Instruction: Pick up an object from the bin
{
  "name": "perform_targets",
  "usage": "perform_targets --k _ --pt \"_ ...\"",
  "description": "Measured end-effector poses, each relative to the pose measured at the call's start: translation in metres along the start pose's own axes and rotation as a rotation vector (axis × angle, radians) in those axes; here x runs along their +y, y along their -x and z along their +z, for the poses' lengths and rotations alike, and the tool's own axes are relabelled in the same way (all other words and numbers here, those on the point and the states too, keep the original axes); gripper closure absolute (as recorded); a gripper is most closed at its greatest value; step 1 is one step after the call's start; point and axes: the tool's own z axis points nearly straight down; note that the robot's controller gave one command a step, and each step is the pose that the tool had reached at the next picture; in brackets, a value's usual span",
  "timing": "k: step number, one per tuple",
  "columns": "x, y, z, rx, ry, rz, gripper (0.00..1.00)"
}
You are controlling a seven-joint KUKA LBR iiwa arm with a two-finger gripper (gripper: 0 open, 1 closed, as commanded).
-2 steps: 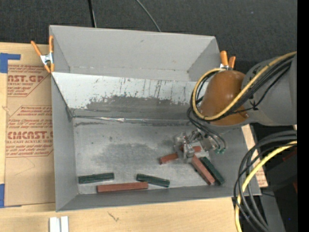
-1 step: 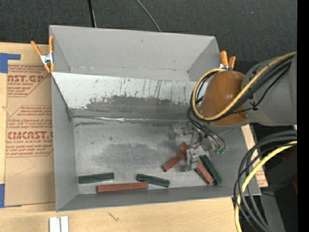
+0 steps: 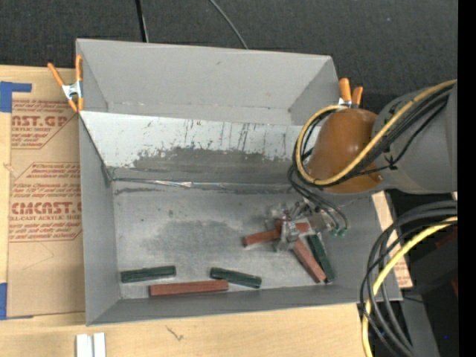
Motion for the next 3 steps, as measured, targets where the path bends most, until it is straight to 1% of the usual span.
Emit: perform_targets --k 1,2,3 --pt "0.0 0.0 0.0 0.0 0.0 0.0 1.0" --pt "0.005 -0.003 -0.108 -0.003 -0.002 -0.319 1.0" --pt "0.006 -0.004 -0.107 -0.001 0.0 -0.318 1.0"
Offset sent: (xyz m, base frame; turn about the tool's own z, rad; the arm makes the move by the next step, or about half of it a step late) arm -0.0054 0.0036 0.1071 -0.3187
